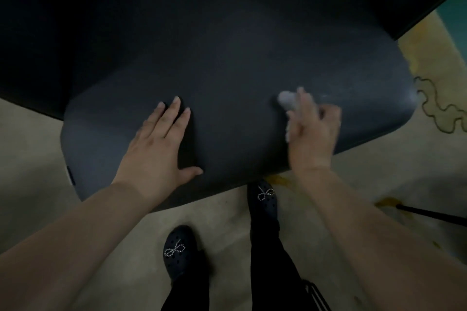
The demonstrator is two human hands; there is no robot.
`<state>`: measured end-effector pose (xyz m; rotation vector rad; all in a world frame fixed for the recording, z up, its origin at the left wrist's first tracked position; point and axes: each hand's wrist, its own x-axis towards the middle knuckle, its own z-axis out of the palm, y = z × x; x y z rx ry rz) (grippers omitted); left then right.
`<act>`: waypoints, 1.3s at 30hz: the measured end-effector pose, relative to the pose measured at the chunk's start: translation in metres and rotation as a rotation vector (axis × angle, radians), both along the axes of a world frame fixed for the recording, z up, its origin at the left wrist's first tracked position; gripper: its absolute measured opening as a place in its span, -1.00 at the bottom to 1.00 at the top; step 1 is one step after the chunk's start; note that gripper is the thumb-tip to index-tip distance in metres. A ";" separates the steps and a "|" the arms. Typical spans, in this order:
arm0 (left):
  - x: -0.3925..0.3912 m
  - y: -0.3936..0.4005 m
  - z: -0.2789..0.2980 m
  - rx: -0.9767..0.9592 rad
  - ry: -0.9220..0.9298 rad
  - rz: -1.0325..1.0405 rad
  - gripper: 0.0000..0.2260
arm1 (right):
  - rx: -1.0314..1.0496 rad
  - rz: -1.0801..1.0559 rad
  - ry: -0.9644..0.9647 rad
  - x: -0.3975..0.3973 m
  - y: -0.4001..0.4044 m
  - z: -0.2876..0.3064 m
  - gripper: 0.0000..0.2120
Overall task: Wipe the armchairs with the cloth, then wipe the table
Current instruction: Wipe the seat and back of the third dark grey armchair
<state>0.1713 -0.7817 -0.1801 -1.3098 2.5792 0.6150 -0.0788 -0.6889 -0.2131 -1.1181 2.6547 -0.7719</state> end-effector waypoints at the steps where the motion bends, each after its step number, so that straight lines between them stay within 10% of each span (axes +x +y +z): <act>1: -0.004 -0.002 0.000 0.002 0.001 0.000 0.02 | 0.002 -0.083 0.001 -0.015 -0.007 0.002 -0.63; 5: -0.023 -0.011 -0.002 0.033 0.022 0.014 0.02 | -0.036 0.016 -0.018 -0.008 -0.046 0.004 -0.61; 10: -0.035 -0.017 -0.001 0.043 0.002 0.028 -0.01 | 0.007 0.647 0.110 0.006 -0.073 0.009 -0.54; 15: -0.035 -0.026 0.014 0.028 -0.042 0.050 -0.11 | 0.132 0.247 -0.044 -0.084 -0.085 0.021 -0.63; 39: 0.037 -0.126 0.332 -0.257 0.003 0.265 -0.42 | -0.230 0.283 -0.527 0.046 -0.183 0.326 -0.62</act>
